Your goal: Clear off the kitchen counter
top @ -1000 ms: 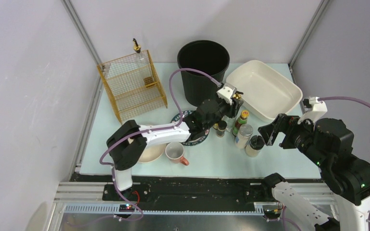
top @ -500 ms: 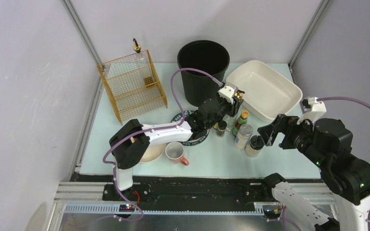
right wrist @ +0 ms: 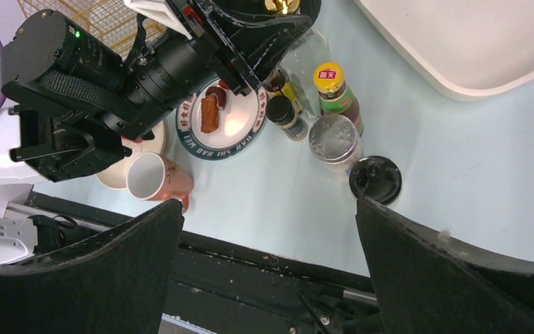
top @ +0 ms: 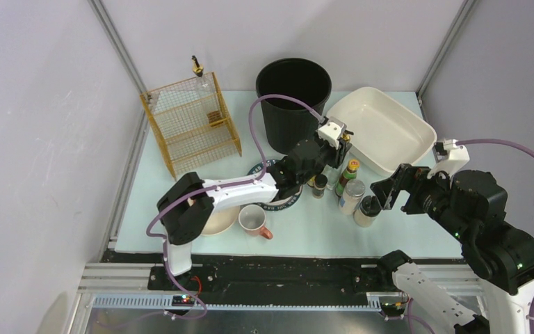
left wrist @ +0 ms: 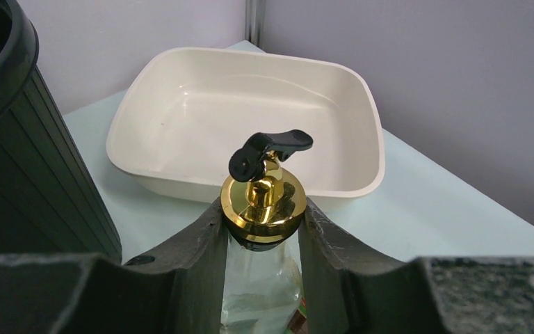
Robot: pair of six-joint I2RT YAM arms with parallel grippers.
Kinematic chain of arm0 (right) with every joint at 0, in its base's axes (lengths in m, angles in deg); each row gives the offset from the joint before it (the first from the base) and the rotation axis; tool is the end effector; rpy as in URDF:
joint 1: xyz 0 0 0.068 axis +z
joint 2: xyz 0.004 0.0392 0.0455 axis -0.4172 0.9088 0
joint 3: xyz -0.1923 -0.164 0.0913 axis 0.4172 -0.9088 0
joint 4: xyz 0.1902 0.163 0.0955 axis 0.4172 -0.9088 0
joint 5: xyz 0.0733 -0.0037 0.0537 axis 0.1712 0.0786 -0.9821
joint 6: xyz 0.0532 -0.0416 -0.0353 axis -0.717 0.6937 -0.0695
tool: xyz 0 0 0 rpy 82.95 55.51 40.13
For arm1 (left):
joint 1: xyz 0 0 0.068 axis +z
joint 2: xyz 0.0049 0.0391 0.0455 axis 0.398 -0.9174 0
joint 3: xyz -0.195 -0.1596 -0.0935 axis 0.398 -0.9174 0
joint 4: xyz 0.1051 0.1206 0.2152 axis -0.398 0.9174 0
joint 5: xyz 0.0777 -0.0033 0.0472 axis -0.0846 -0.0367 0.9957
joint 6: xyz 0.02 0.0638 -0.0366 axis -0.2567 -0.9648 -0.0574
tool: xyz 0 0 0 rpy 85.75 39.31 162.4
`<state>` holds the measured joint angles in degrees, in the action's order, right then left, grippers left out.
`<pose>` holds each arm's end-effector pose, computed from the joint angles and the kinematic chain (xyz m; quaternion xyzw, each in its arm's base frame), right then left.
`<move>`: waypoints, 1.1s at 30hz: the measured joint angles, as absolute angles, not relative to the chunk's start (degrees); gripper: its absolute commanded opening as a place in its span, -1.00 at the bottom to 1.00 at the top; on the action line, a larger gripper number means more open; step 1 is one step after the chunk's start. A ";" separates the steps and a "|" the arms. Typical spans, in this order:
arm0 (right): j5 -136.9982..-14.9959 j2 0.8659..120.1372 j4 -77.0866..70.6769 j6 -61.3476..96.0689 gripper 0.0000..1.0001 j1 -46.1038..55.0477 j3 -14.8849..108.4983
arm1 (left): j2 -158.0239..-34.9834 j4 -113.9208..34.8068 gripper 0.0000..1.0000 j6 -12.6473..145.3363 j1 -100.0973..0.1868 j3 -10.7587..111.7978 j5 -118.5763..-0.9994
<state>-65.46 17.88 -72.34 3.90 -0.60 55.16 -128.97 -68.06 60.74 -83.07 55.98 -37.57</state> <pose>0.0714 0.0282 0.4401 -0.0140 0.8394 0.1852 0.5109 0.2585 -0.4101 0.2866 0.2388 0.6632 -0.3094 0.6382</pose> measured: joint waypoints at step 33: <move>-66.51 17.64 -69.44 3.88 0.99 -0.60 53.96 | -116.40 -41.62 -1.00 56.72 -74.81 82.20 -36.63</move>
